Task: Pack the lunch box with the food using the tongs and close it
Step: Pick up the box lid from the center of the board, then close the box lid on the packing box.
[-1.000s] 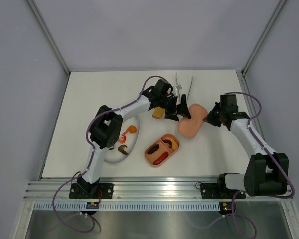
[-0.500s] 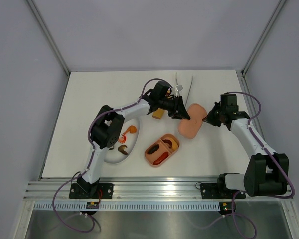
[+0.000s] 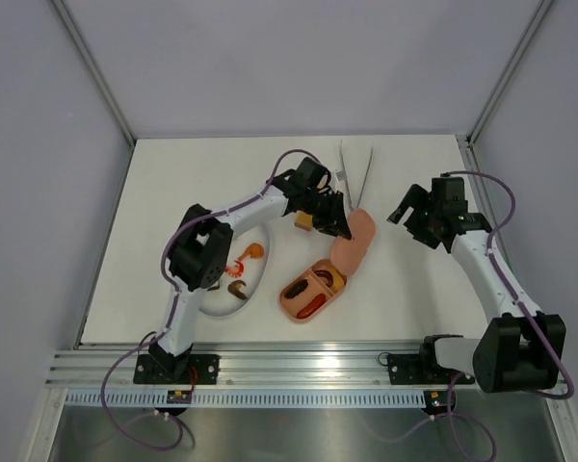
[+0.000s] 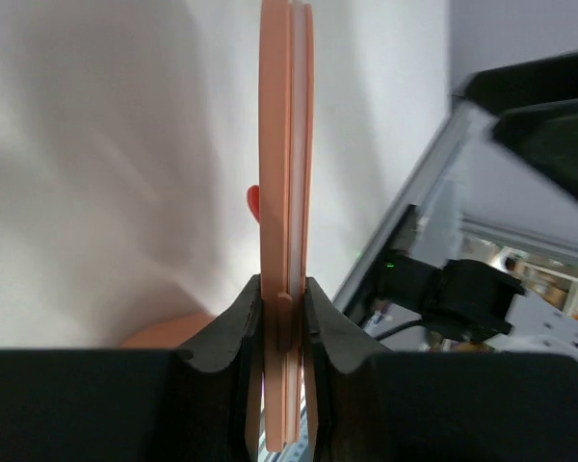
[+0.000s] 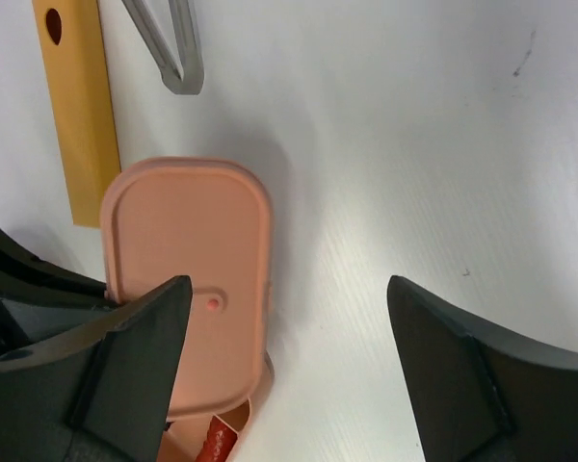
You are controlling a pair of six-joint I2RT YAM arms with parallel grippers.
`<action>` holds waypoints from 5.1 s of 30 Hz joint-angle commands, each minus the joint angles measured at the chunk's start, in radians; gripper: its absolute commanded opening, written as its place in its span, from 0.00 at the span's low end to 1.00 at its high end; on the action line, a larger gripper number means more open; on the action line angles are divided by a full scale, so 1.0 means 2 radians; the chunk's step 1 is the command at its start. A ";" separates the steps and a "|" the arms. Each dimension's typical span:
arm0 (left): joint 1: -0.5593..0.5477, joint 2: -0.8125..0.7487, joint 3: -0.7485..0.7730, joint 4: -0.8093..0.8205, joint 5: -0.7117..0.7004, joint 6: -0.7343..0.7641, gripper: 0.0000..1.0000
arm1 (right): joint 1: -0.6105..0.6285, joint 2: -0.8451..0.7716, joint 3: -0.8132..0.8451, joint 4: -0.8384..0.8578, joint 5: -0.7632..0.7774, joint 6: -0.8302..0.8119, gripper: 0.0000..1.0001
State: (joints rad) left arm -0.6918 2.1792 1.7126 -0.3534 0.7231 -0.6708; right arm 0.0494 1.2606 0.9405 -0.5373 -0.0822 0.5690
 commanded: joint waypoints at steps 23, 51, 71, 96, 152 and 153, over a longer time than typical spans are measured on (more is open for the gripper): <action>-0.208 -0.202 0.021 -0.400 -0.707 0.133 0.00 | -0.005 -0.088 -0.015 -0.067 0.125 -0.024 0.91; -0.332 -0.036 0.066 -0.481 -0.860 0.045 0.00 | -0.065 -0.063 -0.031 -0.048 0.094 -0.035 0.91; -0.346 -0.038 0.031 -0.448 -0.846 0.057 0.00 | -0.066 -0.074 -0.039 -0.048 0.079 -0.032 0.91; -0.353 -0.040 0.012 -0.429 -0.831 0.064 0.00 | -0.066 -0.074 -0.042 -0.045 0.072 -0.034 0.91; -0.354 -0.099 0.004 -0.395 -0.712 0.106 0.99 | -0.066 -0.075 -0.041 -0.047 0.070 -0.037 0.91; -0.353 -0.104 0.007 -0.392 -0.706 0.108 0.99 | -0.066 -0.074 -0.041 -0.047 0.069 -0.037 0.91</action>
State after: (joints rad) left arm -1.3941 2.0495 1.6794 -1.1694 -0.7414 -0.4706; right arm -0.0776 1.1294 0.8482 -0.6479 0.0658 0.5133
